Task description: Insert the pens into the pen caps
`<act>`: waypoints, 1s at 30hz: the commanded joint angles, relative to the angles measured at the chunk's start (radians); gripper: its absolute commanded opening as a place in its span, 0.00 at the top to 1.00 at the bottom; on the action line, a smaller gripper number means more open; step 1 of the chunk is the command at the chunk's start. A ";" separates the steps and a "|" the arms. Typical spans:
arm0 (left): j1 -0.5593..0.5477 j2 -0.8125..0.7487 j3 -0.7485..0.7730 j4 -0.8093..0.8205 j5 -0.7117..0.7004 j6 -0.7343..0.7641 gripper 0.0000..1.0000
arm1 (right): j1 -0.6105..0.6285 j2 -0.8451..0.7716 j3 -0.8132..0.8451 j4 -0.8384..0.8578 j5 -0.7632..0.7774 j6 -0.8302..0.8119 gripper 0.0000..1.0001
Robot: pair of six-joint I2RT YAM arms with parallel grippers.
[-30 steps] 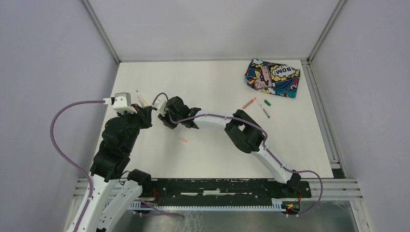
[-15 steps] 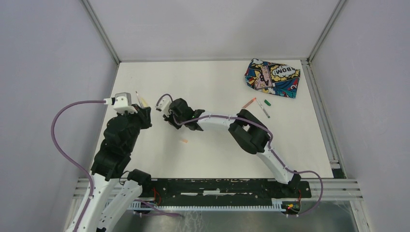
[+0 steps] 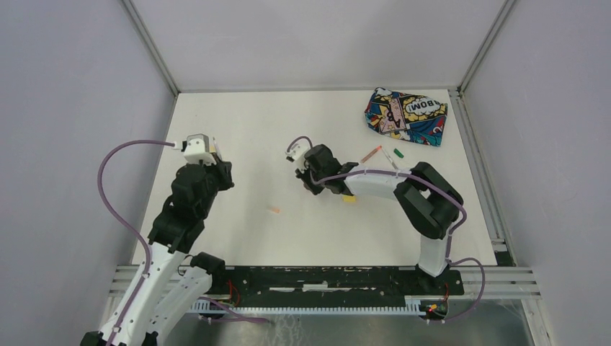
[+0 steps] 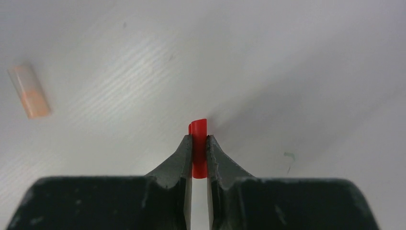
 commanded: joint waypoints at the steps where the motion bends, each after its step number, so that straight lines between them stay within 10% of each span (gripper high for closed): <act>1: 0.004 0.035 -0.023 0.096 0.014 -0.054 0.98 | 0.024 -0.128 -0.153 -0.066 -0.020 -0.003 0.89; 30: 0.003 0.202 -0.012 0.234 0.116 -0.015 0.98 | 0.017 -0.292 -0.406 -0.402 -0.016 -0.042 0.69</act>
